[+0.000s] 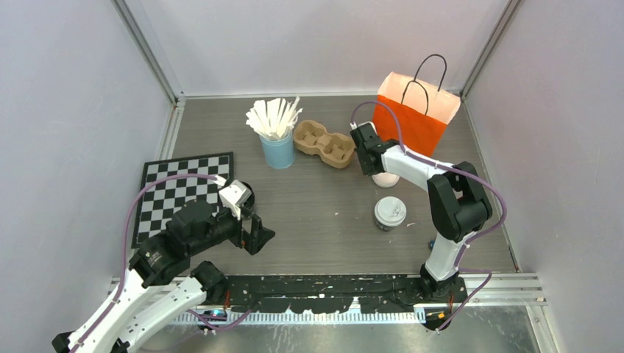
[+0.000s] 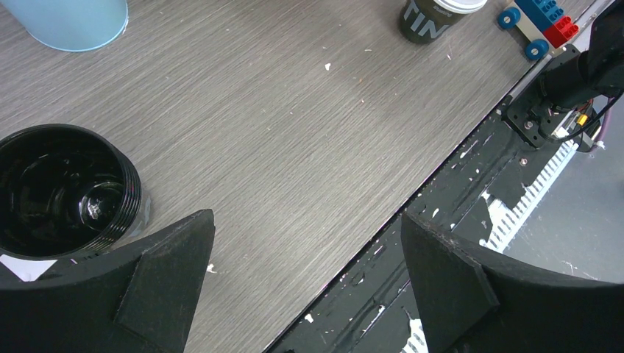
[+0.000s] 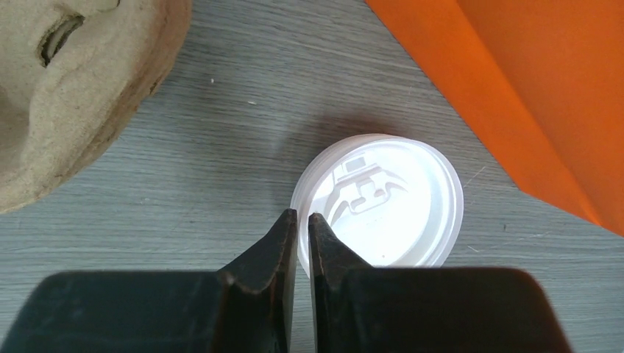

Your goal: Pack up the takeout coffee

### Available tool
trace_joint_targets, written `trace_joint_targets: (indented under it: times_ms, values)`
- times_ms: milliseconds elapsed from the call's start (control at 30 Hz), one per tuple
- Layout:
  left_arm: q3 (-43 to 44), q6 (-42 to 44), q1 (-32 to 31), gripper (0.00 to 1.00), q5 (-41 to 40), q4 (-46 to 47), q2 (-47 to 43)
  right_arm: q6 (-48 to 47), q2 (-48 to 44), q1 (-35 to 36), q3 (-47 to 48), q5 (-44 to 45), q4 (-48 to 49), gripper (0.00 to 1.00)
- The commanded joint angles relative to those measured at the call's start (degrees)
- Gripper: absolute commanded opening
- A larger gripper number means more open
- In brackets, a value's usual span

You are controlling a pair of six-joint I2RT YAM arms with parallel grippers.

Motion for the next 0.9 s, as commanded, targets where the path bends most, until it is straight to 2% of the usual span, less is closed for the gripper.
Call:
trace_joint_targets:
  times_ms: [0, 233, 433, 600, 700, 733, 800, 867]
  values:
    - [-0.1, -0.5, 0.1, 1.00, -0.3, 1.3, -0.7, -0.8, -0.9, -0.9, 1.1, -2.9, 2.2, 0.15]
    - [-0.1, -0.7, 0.0, 1.00, -0.9, 1.1, -0.9, -0.3, 0.8, -1.3, 2.3, -2.4, 0.7, 0.17]
    - [-0.2, -0.7, 0.1, 1.00, -0.9, 1.2, -0.9, -0.4, -0.2, -1.5, 2.4, -2.8, 0.5, 0.00]
    - [-0.1, -0.7, 0.1, 1.00, -0.8, 1.2, -0.7, 0.8, -1.7, -1.5, 3.6, -2.5, -2.8, 0.01]
    - [-0.2, -0.7, 0.1, 1.00, -0.8, 1.2, -0.7, 2.3, -1.6, -1.6, 4.8, -2.8, -4.9, 0.13]
    - [-0.2, -0.7, 0.1, 1.00, -0.8, 1.2, -0.6, 2.4, -1.2, -1.6, 5.1, -3.0, -5.4, 0.12]
    - [-0.2, -0.7, 0.1, 1.00, -0.8, 1.2, -0.6, 2.2, -0.7, -1.6, 5.5, -3.6, -5.9, 0.01]
    - [-0.2, -0.7, 0.1, 1.00, -0.8, 1.1, -0.6, 2.1, -0.5, -1.7, 5.6, -4.1, -5.9, 0.00]
